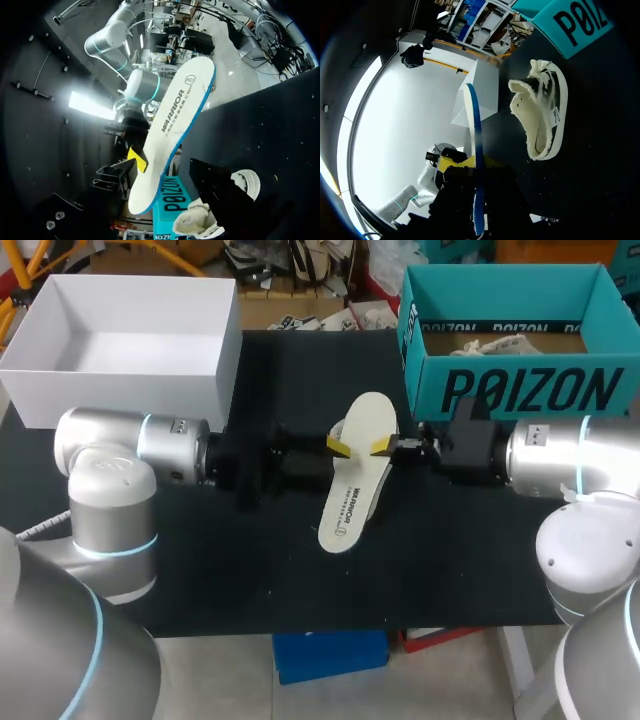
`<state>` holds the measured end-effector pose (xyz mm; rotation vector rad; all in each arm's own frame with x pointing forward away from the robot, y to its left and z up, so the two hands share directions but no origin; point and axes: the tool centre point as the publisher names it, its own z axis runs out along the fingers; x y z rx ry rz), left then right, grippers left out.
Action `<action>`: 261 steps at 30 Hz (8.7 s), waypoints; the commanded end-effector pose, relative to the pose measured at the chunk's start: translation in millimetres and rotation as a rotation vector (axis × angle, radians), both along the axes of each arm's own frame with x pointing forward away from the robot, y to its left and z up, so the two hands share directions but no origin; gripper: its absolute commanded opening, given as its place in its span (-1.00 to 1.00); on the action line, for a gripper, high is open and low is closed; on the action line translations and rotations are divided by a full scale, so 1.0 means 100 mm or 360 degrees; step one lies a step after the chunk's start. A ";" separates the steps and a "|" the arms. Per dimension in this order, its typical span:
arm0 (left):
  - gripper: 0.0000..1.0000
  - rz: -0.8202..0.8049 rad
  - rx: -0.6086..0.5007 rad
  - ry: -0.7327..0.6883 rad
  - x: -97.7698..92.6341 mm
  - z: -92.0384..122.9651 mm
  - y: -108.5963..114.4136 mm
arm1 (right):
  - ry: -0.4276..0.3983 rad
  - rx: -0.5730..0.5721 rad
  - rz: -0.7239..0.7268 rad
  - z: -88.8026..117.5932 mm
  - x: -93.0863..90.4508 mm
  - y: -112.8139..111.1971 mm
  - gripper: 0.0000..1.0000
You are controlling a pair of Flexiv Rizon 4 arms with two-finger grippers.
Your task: Take the shoe out of the shoebox, open the shoe tongue, remove and reinsert the insole, then place the shoe into the shoebox
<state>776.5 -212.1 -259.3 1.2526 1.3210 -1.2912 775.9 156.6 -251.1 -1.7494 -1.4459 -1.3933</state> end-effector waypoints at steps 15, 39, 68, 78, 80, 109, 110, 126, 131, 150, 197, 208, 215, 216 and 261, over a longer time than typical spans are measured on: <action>1.00 0.0329 0.0722 0.0246 0.35 -0.07 0.61 | -0.0001 0.0001 -0.0003 0.00 -0.01 0.01 -1.00; 1.00 0.0448 0.1106 0.0250 0.81 -0.14 0.42 | -0.0001 0.0001 -0.0003 0.00 -0.01 0.01 -1.00; 1.00 0.0899 0.1162 0.0794 1.31 -0.33 -0.15 | -0.0001 0.0001 -0.0003 0.00 -0.01 0.01 -1.00; 1.00 0.0884 0.1183 0.0792 1.45 -0.54 -0.40 | -0.0001 0.0001 -0.0003 0.00 -0.01 0.01 -1.00; 1.00 0.0870 0.1189 0.0781 1.47 -0.57 -0.45 | -0.0001 0.0001 -0.0003 0.00 -0.01 0.01 -1.00; -1.00 0.0817 0.1318 0.0626 1.50 -0.75 -0.62 | -0.0001 0.0001 -0.0003 0.00 -0.01 0.01 -1.00; -1.00 0.0818 0.1318 0.0625 1.50 -0.75 -0.62 | -0.0001 0.0001 -0.0003 0.00 -0.01 0.01 -1.00; -1.00 0.0859 0.1166 0.0774 1.56 -0.63 -0.47 | -0.0001 0.0001 -0.0003 0.00 -0.01 0.01 -1.00; -1.00 0.0920 0.1076 0.0932 1.64 -0.61 -0.40 | -0.0001 0.0001 -0.0003 0.00 -0.01 0.01 -1.00; -1.00 0.1100 0.0794 0.1299 1.84 -0.72 -0.32 | -0.0001 0.0001 -0.0003 0.00 -0.01 0.01 -1.00; 1.00 0.0924 0.0472 0.1029 1.22 0.00 -0.11 | -0.0001 0.0001 -0.0003 0.00 -0.01 0.01 -1.00; 1.00 0.0583 0.0069 0.0917 0.86 -0.28 0.29 | -0.0001 0.0001 -0.0003 0.00 -0.01 0.01 -1.00; 1.00 0.0244 0.0064 0.0954 0.79 -0.19 0.43 | -0.0001 0.0001 -0.0003 0.00 -0.01 0.01 -1.00; 1.00 0.0280 0.0143 0.0986 0.79 -0.18 0.44 | -0.0001 0.0001 -0.0003 0.00 -0.01 0.01 -1.00; 1.00 -0.0045 -0.0083 -0.0015 0.58 0.02 0.40 | -0.0001 0.0001 -0.0003 0.00 -0.01 0.01 -1.00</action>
